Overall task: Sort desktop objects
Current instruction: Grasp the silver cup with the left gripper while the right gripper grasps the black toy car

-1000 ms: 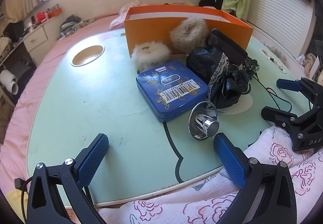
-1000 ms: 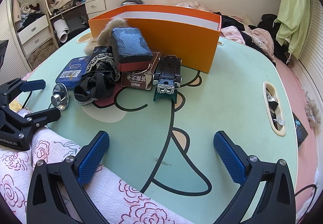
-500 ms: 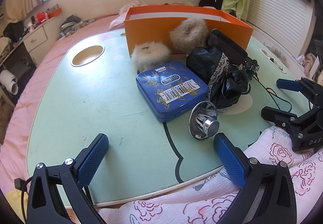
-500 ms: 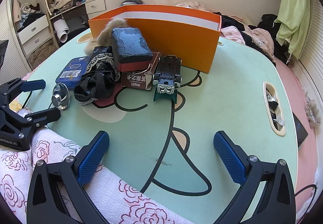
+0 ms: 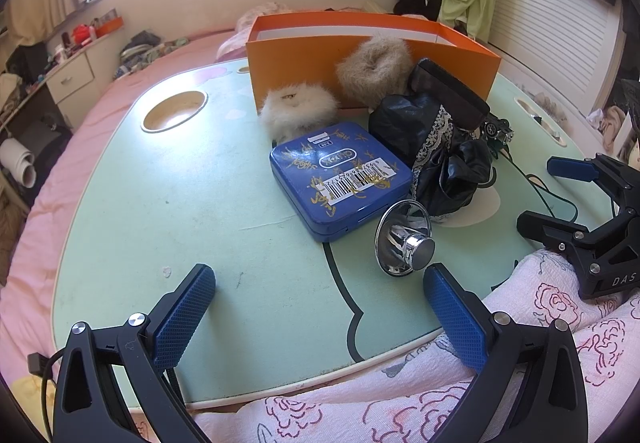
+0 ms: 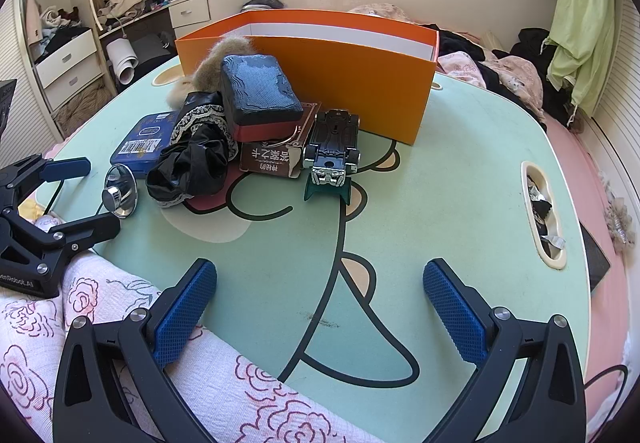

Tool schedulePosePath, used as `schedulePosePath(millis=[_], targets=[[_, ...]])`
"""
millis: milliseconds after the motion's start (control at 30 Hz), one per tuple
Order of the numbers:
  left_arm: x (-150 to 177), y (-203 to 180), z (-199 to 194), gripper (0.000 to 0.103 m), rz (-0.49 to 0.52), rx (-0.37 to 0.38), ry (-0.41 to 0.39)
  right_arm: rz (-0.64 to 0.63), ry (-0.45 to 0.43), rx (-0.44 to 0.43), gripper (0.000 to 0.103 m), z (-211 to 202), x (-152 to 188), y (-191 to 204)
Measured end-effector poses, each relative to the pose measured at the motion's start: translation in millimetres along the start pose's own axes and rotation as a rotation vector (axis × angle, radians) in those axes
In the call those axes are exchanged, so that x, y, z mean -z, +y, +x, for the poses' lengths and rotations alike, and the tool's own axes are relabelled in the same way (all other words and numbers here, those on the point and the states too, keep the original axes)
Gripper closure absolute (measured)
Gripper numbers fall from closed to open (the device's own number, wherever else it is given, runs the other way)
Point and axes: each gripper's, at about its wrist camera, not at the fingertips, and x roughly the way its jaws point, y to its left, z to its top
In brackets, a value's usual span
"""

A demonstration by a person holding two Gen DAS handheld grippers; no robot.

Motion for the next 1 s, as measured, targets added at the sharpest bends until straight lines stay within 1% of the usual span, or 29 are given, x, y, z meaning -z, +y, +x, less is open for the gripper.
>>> schedulePosePath(millis=[67,133,200,233,267,300,333,367,400,433,467,633,767,833,900,1000], targets=[[0,-1,-4,0.001,-0.004,0.016,-0.012,0.000,0.000,0.000,0.000,0,0,0],[-1,-2,-9,0.016,0.000,0.065,-0.034,0.000,0.000,0.000,0.000,0,0,0],[-3,-7,-13,0.023,0.021,0.104,-0.056,-0.001,-0.001,0.000,0.000,0,0,0],[-5,-11,-14,0.030,0.038,0.116,-0.060,-0.001,-0.001,0.000,0.000,0,0,0],[-7,-15,-14,0.033,0.054,0.127,-0.060,-0.001,-0.001,0.000,0.000,0,0,0],[-9,-19,-12,0.040,0.070,0.138,-0.056,-0.001,-0.001,0.000,0.000,0,0,0],[-11,-22,-10,0.044,0.082,0.146,-0.049,-0.001,-0.001,0.000,0.000,0,0,0],[-14,-25,-7,0.051,0.091,0.153,-0.037,-0.001,-0.003,0.000,0.000,0,0,0],[-16,-27,-4,0.063,0.098,0.156,-0.027,0.000,-0.004,0.000,0.000,-1,0,1],[-17,-29,-2,0.067,0.106,0.154,-0.027,0.003,-0.005,0.001,0.000,-1,0,1],[-18,-32,-2,0.076,0.116,0.157,-0.027,0.007,-0.007,0.005,0.000,-2,0,0],[-15,-34,-3,0.076,0.113,0.154,-0.047,0.064,-0.026,-0.011,0.000,-6,0,-9],[-10,-36,-4,0.076,0.112,0.129,-0.066,0.130,-0.046,0.019,0.001,-8,-12,-21],[-8,-36,-6,0.076,0.122,0.113,-0.073,0.133,-0.039,0.027,0.004,-7,-20,-22],[-8,-36,-7,0.076,0.125,0.107,-0.077,0.132,-0.040,0.027,0.012,-5,-29,-21],[-7,-35,-7,0.076,0.123,0.109,-0.077,0.116,-0.046,0.047,0.016,0,-41,-17]])
